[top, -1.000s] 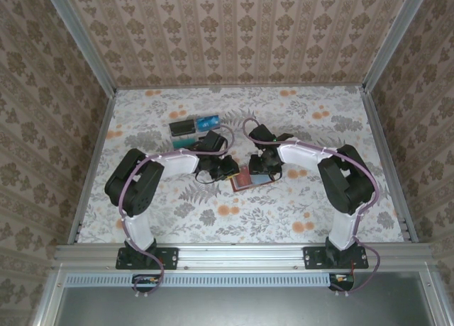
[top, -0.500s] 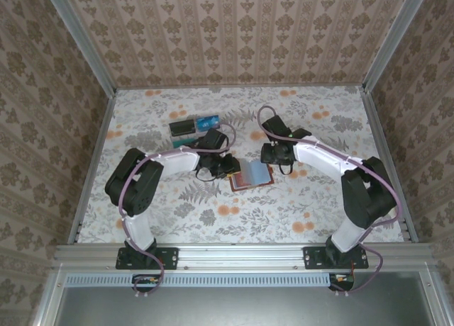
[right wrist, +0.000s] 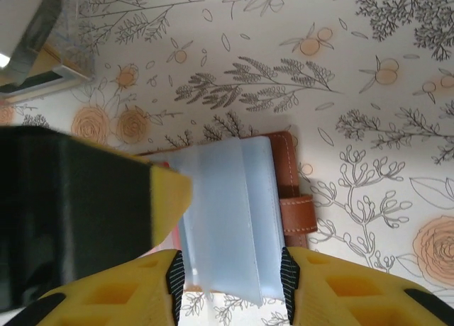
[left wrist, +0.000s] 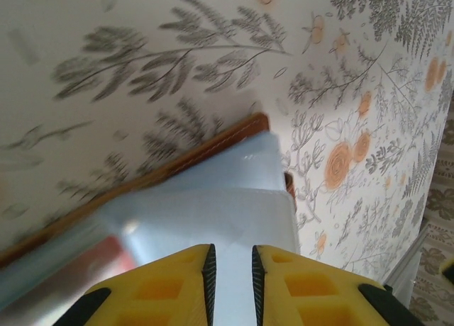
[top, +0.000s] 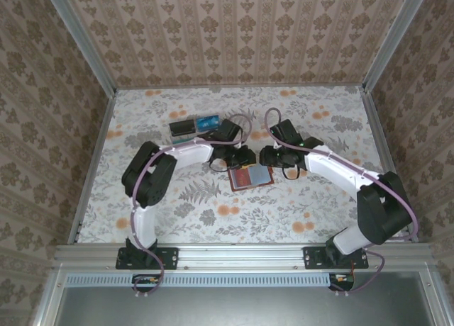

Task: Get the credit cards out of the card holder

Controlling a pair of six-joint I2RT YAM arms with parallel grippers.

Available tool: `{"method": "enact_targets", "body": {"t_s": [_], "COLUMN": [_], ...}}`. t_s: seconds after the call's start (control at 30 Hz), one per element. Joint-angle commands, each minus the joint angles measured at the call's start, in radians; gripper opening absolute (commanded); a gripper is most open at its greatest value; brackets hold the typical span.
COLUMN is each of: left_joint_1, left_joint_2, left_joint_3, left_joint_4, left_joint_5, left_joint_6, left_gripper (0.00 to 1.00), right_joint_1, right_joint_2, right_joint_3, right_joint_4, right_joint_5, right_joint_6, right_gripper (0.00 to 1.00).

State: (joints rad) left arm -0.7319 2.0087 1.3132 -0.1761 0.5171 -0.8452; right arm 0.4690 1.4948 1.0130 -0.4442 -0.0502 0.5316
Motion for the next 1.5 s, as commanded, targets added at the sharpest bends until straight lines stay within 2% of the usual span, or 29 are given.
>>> {"method": "enact_targets", "body": {"t_s": [0.0,0.2,0.33,0.5,0.67,0.8,0.93,1.07,1.17,1.47], "left_joint_1": [-0.019,-0.038,-0.037,-0.020,0.027,0.079,0.104,0.098,0.092,0.074], "left_joint_2": [0.064,0.119,0.079,-0.022,-0.170,-0.265,-0.328,-0.323,-0.295,-0.196], "left_joint_3": [0.067,0.095,0.086,0.068,-0.049,-0.202,-0.312,-0.310,-0.288,-0.252], "left_joint_4": [-0.032,-0.044,-0.051,-0.068,-0.077,-0.077,-0.030,-0.034,-0.034,-0.008], "left_joint_5": [0.004,-0.005,-0.018,-0.015,-0.065,-0.130,-0.137,-0.125,-0.114,-0.102], "left_joint_6": [-0.014,-0.027,-0.001,0.005,-0.023,-0.076,-0.115,-0.109,-0.106,-0.104], "left_gripper": [0.21,0.14,0.11,0.11,0.12,0.12,0.14,0.15,0.15,0.14], "right_joint_1": [-0.010,-0.018,-0.018,-0.023,-0.020,0.010,0.016,0.004,-0.015,-0.023], "right_joint_2": [-0.061,-0.058,-0.041,-0.026,0.041,0.109,0.202,0.302,0.357,0.406], "right_joint_3": [-0.043,-0.079,-0.101,-0.102,-0.068,0.002,0.060,0.094,0.139,0.152], "right_joint_4": [0.046,0.088,0.127,0.170,0.203,0.164,0.141,0.183,0.148,0.081], "right_joint_5": [-0.022,-0.096,-0.121,-0.180,-0.291,-0.294,-0.326,-0.399,-0.412,-0.446], "right_joint_6": [0.022,0.026,0.049,0.066,0.062,0.035,0.030,-0.010,-0.060,-0.091], "right_gripper": [0.43,0.34,0.30,0.29,0.29,0.29,0.29,0.28,0.28,0.28]}}
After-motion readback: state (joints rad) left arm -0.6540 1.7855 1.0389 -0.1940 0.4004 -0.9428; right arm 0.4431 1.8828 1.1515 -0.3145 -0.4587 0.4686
